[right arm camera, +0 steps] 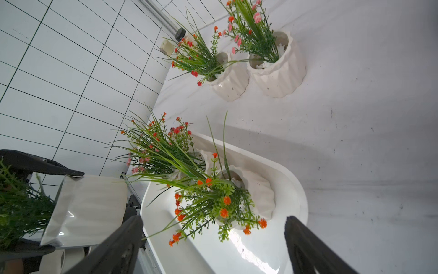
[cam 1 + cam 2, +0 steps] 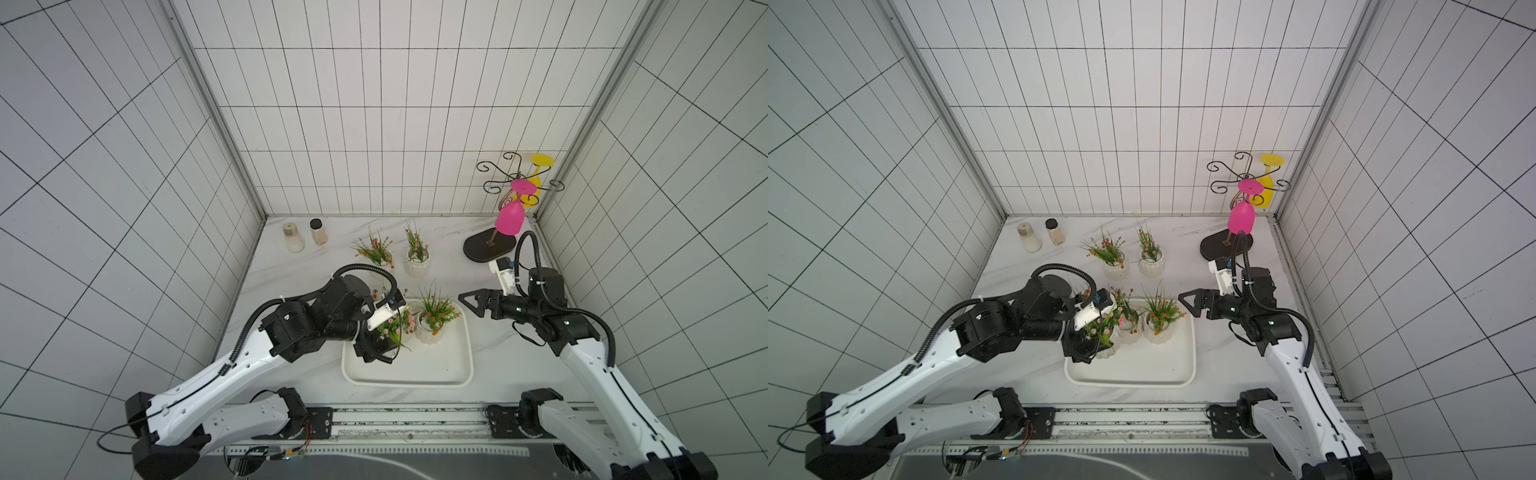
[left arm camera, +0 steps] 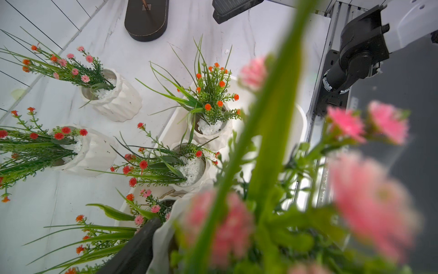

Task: Put the potted gypsophila into the storage box
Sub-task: Place the baby's breath potted plant at the storage box.

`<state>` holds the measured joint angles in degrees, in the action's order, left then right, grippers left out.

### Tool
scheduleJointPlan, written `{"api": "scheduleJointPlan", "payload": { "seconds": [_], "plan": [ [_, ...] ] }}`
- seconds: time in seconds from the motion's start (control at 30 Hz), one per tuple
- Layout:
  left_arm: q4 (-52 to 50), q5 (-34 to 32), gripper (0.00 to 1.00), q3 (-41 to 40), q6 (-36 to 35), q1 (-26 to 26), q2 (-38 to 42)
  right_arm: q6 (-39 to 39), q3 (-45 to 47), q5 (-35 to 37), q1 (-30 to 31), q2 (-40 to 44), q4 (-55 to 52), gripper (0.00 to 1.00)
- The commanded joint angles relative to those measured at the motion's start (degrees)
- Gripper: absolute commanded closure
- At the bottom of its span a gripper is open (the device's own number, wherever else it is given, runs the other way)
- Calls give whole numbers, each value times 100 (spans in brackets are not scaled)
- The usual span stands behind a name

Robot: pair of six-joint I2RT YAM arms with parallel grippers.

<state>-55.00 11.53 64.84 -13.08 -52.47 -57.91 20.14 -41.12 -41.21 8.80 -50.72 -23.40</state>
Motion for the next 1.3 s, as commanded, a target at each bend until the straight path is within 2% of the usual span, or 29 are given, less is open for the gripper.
{"api": "scheduleJointPlan", "payload": {
  "seconds": [0.0,0.37,0.83,1.27],
  "plan": [
    [507,171,62,-122,-270,-47,215,234,-569,-331,-59,64,-576,7],
    [888,222,63,-752,-410,-106,431,303,-436,-265,-60,665,-1019,7],
    [1508,388,63,-1629,-978,-106,772,71,-334,-203,-62,945,-1378,7],
    [1553,479,63,-2166,-1217,-106,347,-28,-239,-334,-66,915,-1396,6]
  ]
}}
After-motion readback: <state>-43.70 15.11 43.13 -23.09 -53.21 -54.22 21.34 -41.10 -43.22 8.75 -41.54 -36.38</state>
